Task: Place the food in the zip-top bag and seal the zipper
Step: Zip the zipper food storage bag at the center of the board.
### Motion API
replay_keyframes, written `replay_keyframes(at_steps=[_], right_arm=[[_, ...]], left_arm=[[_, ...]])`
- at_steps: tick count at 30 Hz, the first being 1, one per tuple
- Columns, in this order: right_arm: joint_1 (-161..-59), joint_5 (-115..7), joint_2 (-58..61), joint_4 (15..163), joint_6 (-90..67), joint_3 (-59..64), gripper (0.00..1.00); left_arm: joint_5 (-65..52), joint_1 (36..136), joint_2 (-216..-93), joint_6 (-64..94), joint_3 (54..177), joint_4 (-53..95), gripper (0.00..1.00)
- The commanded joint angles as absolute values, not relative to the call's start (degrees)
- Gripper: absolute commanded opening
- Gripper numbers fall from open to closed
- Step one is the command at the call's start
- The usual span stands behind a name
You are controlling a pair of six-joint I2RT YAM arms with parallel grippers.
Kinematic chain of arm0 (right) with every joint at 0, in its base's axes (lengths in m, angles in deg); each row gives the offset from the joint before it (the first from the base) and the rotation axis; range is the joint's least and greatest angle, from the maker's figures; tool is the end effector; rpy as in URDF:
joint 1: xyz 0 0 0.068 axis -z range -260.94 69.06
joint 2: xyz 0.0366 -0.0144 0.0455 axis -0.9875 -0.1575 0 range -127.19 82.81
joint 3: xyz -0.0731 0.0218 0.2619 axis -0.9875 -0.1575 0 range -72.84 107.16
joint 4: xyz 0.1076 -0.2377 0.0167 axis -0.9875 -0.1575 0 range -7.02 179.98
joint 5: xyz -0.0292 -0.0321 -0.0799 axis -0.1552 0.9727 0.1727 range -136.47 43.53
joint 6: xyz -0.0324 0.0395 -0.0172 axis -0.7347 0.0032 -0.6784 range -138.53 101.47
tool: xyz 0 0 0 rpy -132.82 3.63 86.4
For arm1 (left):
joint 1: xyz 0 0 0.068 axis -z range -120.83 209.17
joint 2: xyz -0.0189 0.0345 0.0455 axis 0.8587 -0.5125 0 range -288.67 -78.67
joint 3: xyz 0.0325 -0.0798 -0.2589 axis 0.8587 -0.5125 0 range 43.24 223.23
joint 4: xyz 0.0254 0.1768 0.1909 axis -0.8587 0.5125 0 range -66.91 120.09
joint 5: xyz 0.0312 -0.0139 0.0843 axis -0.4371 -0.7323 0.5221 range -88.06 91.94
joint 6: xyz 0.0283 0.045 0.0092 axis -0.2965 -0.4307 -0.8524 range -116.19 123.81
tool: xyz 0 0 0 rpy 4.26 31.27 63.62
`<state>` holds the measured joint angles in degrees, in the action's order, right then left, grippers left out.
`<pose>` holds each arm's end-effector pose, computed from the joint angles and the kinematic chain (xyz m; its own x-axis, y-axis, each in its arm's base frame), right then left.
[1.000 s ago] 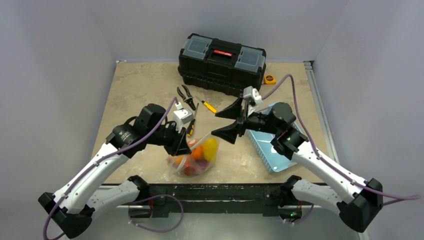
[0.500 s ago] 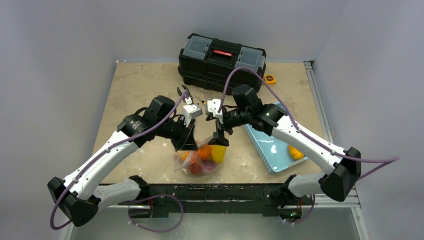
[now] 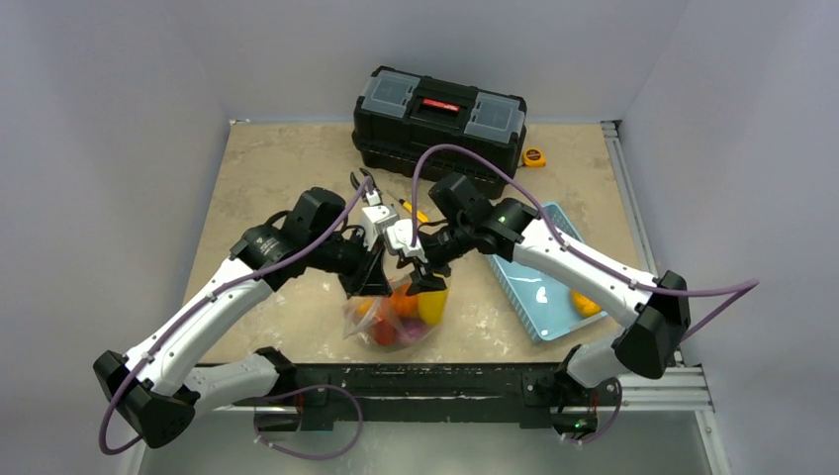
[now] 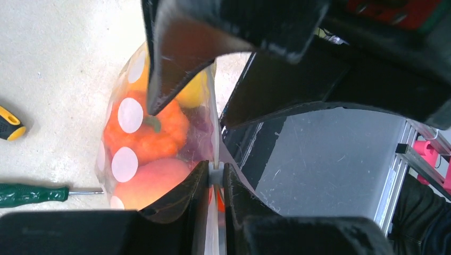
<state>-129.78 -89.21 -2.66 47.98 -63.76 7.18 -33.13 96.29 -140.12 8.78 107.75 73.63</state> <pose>0.1900 0.2542 0.3394 0.2656 -0.4883 -0.8313 -0.9464 -0.2966 -0.1281 0.1510 -0.1400 0.3424 -0.6551 0.4068 -0.6366 0.7496 0.4552 -0.4805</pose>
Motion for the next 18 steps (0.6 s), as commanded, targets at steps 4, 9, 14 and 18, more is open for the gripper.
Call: replay_keyframes(at_steps=[4, 9, 14, 18], right_arm=[[-130.0, -85.0, 6.3, 56.1, -59.4, -1.6, 0.46], [-130.0, -79.0, 9.4, 63.0, -55.1, -4.3, 0.0], [-130.4, -68.4, 10.2, 65.6, -47.9, -4.7, 0.0], [-130.7, -57.4, 11.5, 66.4, -44.3, -7.9, 0.0]], left_arm=[[-35.8, 96.2, -138.0, 9.7, 109.3, 67.2, 0.0], [-35.3, 96.2, -137.9, 10.4, 108.8, 67.0, 0.0], [-30.6, 96.2, -139.2, 11.8, 110.2, 69.7, 0.0], [-25.1, 96.2, -141.3, 13.3, 113.1, 74.7, 0.0]])
